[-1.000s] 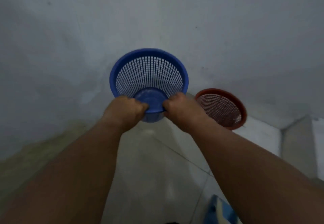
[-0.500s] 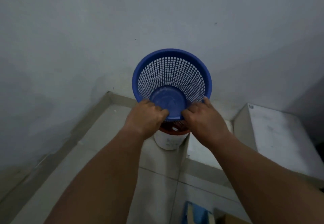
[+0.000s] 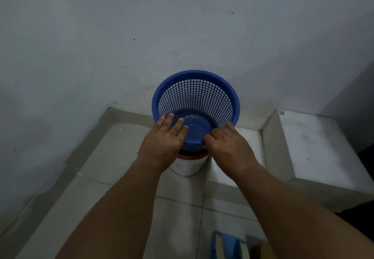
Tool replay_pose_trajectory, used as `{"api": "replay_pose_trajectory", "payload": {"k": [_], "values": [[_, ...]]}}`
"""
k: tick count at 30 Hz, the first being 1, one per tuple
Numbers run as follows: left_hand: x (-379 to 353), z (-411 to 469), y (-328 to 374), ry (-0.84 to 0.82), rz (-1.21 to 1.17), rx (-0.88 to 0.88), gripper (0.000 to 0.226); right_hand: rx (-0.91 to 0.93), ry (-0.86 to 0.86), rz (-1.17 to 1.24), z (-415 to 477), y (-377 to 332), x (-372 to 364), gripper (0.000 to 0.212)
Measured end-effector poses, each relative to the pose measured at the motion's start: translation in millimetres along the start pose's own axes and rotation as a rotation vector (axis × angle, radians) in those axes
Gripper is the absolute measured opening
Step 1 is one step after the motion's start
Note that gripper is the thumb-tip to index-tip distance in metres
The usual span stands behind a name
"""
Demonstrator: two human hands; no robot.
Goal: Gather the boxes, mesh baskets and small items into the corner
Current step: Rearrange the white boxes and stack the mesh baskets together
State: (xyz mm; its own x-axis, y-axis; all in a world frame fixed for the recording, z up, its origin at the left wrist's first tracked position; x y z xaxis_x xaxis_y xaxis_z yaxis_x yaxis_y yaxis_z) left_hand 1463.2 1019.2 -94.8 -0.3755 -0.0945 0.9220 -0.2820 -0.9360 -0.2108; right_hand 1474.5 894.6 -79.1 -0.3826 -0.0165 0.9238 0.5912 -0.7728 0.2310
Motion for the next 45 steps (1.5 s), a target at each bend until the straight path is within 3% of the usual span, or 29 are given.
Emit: {"api": "replay_pose_trajectory", "payload": {"k": [8,13,18,21,25,32,36,39,42,45], "values": [[-46,-13,-9,-0.256,-0.1,0.112,0.076,0.015,-0.229,0.049,11,-7,-37,0.027],[-42,-45,-26,-0.332,-0.047,0.171,0.071,0.051,-0.265,0.036,13,-37,-37,0.026],[-22,-121,-70,-0.333,-0.049,0.281,0.052,0.216,-0.322,0.204,25,-113,-23,0.032],[-3,-206,-108,-0.472,-0.003,0.453,0.038,0.413,-0.413,0.278,25,-189,-12,0.039],[36,-348,-138,-0.679,0.025,0.743,0.038,0.693,-0.474,0.381,-1,-306,12,0.045],[94,-572,-99,-0.922,0.012,1.236,0.055,1.091,-0.539,0.474,-87,-461,49,0.057],[109,-655,-40,-0.989,-0.078,1.55,0.067,1.132,-0.59,0.544,-125,-509,57,0.059],[101,-692,3,-1.017,-0.246,1.736,0.081,1.108,-0.703,0.507,-150,-523,42,0.074],[97,-695,17,-0.985,-0.282,1.78,0.098,1.053,-0.685,0.487,-162,-525,29,0.075],[94,-681,12,-0.95,-0.261,1.75,0.091,1.014,-0.664,0.5,-157,-519,25,0.071]]}}
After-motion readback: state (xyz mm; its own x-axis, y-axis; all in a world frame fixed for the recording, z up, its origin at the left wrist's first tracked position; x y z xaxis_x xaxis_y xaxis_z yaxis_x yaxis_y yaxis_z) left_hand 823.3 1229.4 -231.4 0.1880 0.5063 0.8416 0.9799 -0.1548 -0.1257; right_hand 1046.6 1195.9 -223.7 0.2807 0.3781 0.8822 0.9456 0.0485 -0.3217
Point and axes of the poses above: each hand's wrist, its own z-axis towards the middle knuckle, its own x-axis out of the back of the hand, y = z × x, the point moved 8 cm from there along z, towards the middle knuckle, and after that the axes turned 2 degrees about -z, right-handed, at the moved point
